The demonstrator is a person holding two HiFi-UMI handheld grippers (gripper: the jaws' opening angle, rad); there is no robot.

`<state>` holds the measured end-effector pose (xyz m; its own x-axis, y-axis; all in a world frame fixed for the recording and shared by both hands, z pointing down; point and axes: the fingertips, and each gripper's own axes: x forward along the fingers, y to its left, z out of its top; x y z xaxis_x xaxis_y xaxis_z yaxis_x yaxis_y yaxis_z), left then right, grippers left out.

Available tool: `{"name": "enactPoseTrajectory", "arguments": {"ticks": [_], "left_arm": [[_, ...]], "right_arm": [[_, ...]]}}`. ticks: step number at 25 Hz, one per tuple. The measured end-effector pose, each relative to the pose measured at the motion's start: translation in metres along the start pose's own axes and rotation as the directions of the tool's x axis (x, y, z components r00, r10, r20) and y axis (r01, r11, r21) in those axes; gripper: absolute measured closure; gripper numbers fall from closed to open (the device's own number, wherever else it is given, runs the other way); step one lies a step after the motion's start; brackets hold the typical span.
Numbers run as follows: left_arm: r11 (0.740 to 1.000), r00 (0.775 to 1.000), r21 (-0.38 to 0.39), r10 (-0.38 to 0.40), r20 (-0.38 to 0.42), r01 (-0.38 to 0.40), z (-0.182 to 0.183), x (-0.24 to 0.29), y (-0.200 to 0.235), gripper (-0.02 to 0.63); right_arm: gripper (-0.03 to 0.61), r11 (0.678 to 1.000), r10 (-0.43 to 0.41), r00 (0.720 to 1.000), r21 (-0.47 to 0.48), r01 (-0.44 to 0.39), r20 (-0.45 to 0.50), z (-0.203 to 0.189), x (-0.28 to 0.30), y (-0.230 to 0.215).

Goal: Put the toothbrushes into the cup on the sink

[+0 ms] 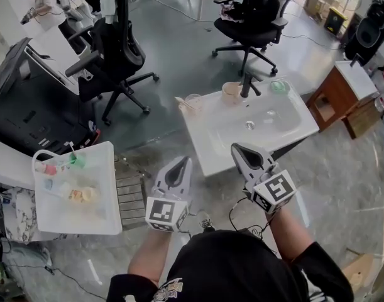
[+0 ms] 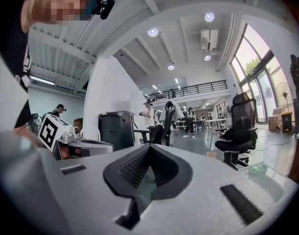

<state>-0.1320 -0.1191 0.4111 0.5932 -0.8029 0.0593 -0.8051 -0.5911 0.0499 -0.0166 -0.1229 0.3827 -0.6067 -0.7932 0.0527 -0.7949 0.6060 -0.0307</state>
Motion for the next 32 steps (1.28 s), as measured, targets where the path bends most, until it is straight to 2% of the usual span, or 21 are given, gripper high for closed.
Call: {"name": "enactPoseTrajectory", "arguments": {"ticks": [10,15,24,32], "left_arm": [[1.000,1.000,0.002,0.025,-0.008,-0.025,0.006,-0.027,-0.115,0.609],[0.998,0.997,0.008,0.065,-0.046,-0.065,-0.002,-0.055,-0.150,0.607],[0.993,0.992,0.026,0.116,-0.050,-0.114,0.000,-0.100,-0.155,0.607],[0.997,0.997,0.013,0.070,-0.031,-0.070,0.001,-0.141,-0.129,0.607]], "right_arm": [[0.572,1.000,0.003,1.000,0.018,-0.003,0.005,-0.003,-0.121,-0.009],[0.572,0.998,0.037,0.999,0.052,-0.038,0.017,-0.011,-0.156,0.004],[0.572,0.993,0.080,0.997,0.089,-0.081,0.019,-0.023,-0.168,0.041],[0.572,0.996,0.049,0.999,0.072,-0.050,0.017,-0.022,-0.155,0.096]]}}
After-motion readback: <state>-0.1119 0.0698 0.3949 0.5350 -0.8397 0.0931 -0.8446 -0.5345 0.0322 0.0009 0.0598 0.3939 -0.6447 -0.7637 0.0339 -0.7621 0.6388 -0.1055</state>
